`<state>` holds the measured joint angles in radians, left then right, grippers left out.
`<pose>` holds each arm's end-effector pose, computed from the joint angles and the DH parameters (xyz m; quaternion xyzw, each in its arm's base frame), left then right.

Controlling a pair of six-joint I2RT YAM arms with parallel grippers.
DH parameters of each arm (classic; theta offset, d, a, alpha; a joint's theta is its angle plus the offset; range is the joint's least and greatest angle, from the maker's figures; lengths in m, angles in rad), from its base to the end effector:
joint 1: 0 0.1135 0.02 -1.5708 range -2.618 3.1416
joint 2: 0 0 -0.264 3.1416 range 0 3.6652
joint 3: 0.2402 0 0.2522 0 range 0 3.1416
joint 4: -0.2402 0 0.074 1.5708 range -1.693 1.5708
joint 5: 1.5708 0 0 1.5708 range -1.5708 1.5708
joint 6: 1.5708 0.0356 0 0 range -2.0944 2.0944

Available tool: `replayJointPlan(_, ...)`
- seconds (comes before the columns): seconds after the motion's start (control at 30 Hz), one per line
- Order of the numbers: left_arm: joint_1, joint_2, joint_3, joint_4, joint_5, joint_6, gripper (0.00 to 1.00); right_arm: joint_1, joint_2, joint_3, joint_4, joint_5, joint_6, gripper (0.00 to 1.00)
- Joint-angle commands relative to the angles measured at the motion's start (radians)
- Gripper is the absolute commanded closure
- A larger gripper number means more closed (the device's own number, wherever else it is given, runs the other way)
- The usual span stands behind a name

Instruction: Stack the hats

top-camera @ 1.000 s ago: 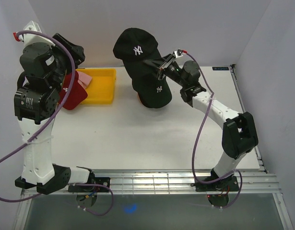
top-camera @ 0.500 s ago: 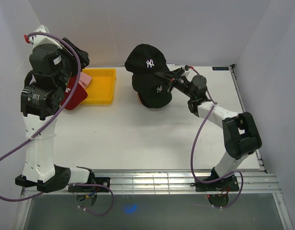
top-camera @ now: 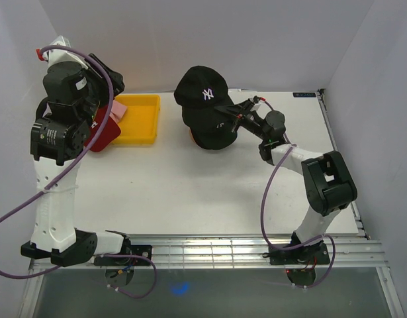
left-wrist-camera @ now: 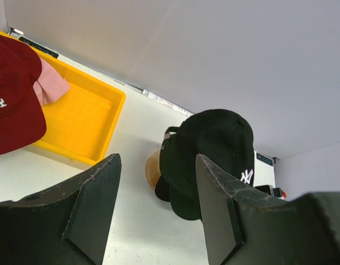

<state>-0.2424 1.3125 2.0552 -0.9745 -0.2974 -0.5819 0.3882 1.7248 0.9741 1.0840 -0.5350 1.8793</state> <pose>0.1943 -0.0373 0.5538 -0.2216 0.7488 -0.1394 0.6089 0.3443 0.1604 0.2854 0.2213 0.5571 0.7767 0.1936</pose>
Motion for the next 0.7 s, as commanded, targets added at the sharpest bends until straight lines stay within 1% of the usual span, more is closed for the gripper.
replayJointPlan(0.0, 0.002, -0.025, -0.006, 0.005, 0.003, 0.02, 0.33, -0.006, 0.016, 0.032, 0.088, -0.02, 0.007, 0.92)
replayJointPlan(0.1, 0.0, -0.025, -0.01, 0.005, 0.001, 0.022, 0.33, -0.005, 0.044, 0.067, 0.105, -0.022, 0.02, 0.92)
replayJointPlan(0.2, 0.002, -0.027, -0.023, 0.007, 0.0, 0.019, 0.33, -0.006, 0.058, 0.119, 0.087, -0.026, 0.029, 0.92)
replayJointPlan(0.3, 0.0, -0.035, -0.056, 0.014, 0.007, 0.017, 0.34, -0.008, 0.052, 0.204, 0.001, -0.02, 0.008, 0.92)
replayJointPlan(0.33, 0.002, -0.036, -0.069, 0.022, 0.012, 0.014, 0.33, -0.008, 0.045, 0.24, -0.062, -0.01, -0.003, 0.92)
replayJointPlan(0.37, 0.0, -0.044, -0.091, 0.025, 0.015, 0.013, 0.34, -0.008, 0.033, 0.256, -0.087, -0.002, -0.012, 0.92)
replayJointPlan(0.57, 0.002, -0.071, -0.177, 0.059, 0.038, 0.011, 0.31, -0.006, -0.027, 0.284, -0.237, 0.082, -0.025, 0.92)
replayJointPlan(0.67, 0.002, -0.1, -0.269, 0.097, 0.055, 0.007, 0.3, -0.006, -0.054, 0.285, -0.283, 0.115, -0.014, 0.92)
